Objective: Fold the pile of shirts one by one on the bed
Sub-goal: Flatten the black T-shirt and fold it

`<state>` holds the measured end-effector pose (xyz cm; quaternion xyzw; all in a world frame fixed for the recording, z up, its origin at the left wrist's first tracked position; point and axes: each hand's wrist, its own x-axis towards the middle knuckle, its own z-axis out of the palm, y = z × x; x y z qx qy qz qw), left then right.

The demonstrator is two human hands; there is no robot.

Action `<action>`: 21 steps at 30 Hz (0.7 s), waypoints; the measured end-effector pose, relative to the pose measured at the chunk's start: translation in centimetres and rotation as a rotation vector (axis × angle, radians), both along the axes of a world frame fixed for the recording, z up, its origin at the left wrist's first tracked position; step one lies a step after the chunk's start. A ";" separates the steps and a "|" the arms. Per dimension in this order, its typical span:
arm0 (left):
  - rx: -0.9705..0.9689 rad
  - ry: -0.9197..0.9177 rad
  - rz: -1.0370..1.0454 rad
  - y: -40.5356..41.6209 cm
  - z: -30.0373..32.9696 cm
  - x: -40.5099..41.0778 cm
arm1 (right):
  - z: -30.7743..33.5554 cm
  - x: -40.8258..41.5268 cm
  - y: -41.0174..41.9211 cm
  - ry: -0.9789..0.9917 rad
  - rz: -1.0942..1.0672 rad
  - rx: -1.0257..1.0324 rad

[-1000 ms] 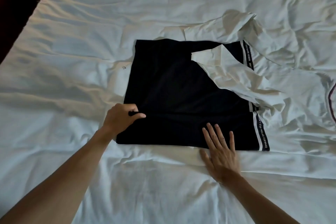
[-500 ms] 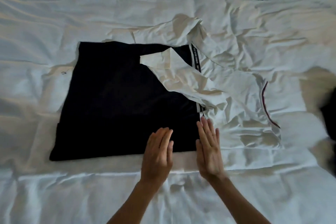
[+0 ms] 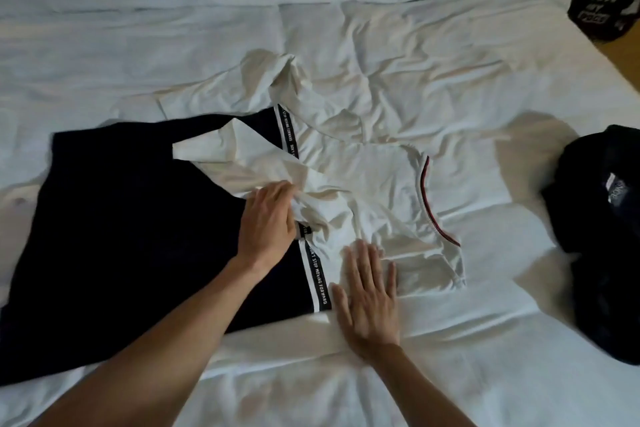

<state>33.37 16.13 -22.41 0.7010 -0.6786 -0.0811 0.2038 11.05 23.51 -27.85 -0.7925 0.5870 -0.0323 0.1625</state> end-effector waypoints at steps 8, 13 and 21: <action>0.631 -0.232 -0.104 -9.9 1.0 2.8 | -0.5 0.0 -0.1 -0.021 -0.001 -0.013; 0.565 -0.433 -0.139 -11.2 1.8 2.9 | -0.6 0.0 -0.2 -0.050 -0.012 -0.012; 0.192 -0.324 -0.298 -11.3 3.3 4.9 | -0.7 0.1 -0.3 -0.037 -0.006 -0.007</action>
